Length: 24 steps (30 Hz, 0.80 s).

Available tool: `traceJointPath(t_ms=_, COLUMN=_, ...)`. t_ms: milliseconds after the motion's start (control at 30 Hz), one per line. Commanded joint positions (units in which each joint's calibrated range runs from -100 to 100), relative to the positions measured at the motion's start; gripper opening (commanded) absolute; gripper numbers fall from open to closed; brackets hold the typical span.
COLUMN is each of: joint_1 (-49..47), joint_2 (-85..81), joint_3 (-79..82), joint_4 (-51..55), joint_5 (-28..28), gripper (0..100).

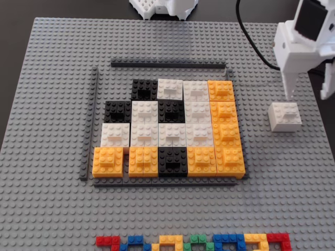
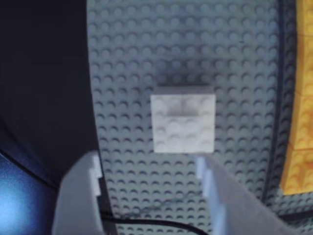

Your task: Grab the cube and place it into the grid

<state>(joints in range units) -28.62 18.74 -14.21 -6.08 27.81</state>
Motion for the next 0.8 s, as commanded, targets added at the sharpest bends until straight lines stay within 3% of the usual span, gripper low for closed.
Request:
traceJointPath(t_ms=0, joint_1=0.3, joint_2=-0.7, joint_3=-4.7, joint_4=0.9, joint_5=-0.3, gripper=29)
traceJointPath(t_ms=767, joint_1=0.7, joint_2=2.3, joint_3=-2.1, joint_4=-1.0, joint_5=0.2, gripper=28)
